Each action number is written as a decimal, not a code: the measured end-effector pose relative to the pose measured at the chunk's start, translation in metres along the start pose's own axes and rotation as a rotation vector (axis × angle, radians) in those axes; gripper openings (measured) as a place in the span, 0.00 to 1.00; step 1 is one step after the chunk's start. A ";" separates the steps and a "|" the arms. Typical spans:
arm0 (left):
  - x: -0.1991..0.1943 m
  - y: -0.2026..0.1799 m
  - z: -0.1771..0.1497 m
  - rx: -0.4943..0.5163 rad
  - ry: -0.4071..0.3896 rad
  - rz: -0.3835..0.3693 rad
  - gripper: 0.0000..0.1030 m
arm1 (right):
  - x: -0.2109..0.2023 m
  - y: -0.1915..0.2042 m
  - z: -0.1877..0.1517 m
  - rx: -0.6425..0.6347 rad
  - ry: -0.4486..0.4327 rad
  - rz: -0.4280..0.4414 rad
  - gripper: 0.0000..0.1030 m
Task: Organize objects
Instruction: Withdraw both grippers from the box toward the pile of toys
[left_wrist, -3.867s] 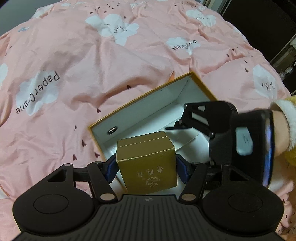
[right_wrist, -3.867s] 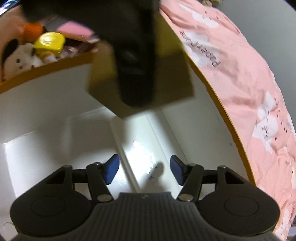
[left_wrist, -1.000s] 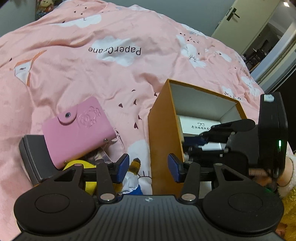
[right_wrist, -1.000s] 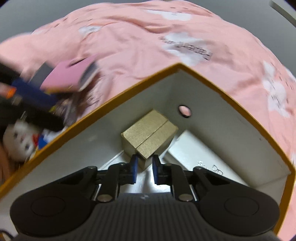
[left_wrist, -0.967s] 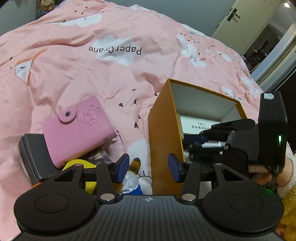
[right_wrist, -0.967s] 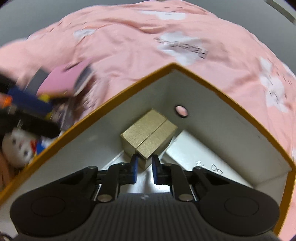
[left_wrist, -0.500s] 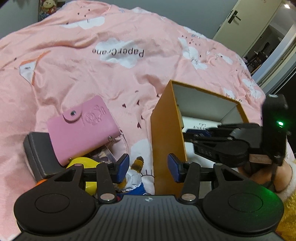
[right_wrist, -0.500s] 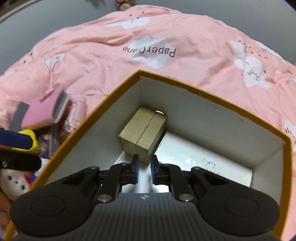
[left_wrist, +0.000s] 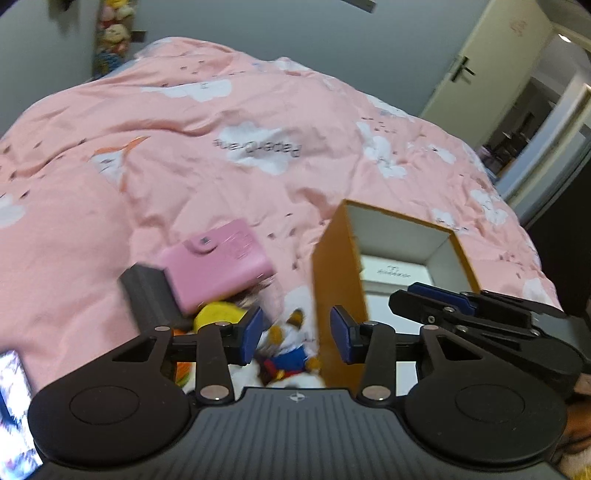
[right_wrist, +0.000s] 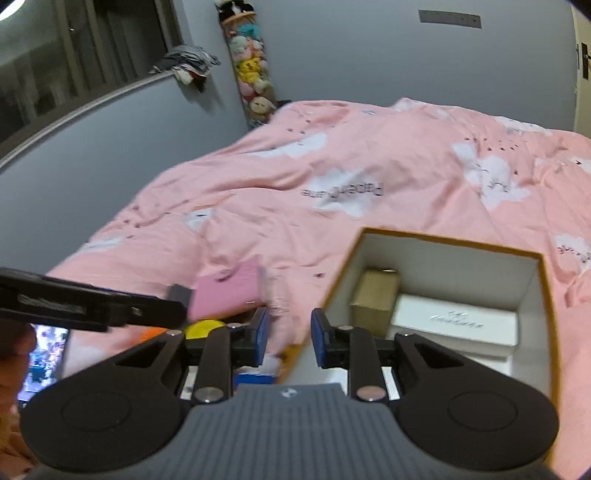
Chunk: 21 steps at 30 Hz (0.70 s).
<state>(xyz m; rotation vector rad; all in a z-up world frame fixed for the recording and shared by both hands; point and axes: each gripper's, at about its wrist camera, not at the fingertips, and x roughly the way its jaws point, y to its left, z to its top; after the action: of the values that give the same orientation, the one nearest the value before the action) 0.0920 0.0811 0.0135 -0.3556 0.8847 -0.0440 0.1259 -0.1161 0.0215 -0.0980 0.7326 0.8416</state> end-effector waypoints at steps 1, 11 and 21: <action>-0.002 0.004 -0.005 -0.007 0.002 0.018 0.48 | 0.000 0.009 -0.003 -0.015 0.000 0.005 0.25; 0.007 0.032 -0.029 -0.047 0.032 0.109 0.48 | 0.029 0.062 -0.030 -0.191 0.079 0.009 0.25; 0.019 0.034 -0.021 -0.048 0.007 0.112 0.48 | 0.058 0.060 -0.025 -0.218 0.126 -0.023 0.25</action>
<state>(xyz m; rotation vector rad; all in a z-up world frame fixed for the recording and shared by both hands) 0.0846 0.1040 -0.0236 -0.3504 0.9126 0.0794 0.0953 -0.0476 -0.0216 -0.3569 0.7542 0.8970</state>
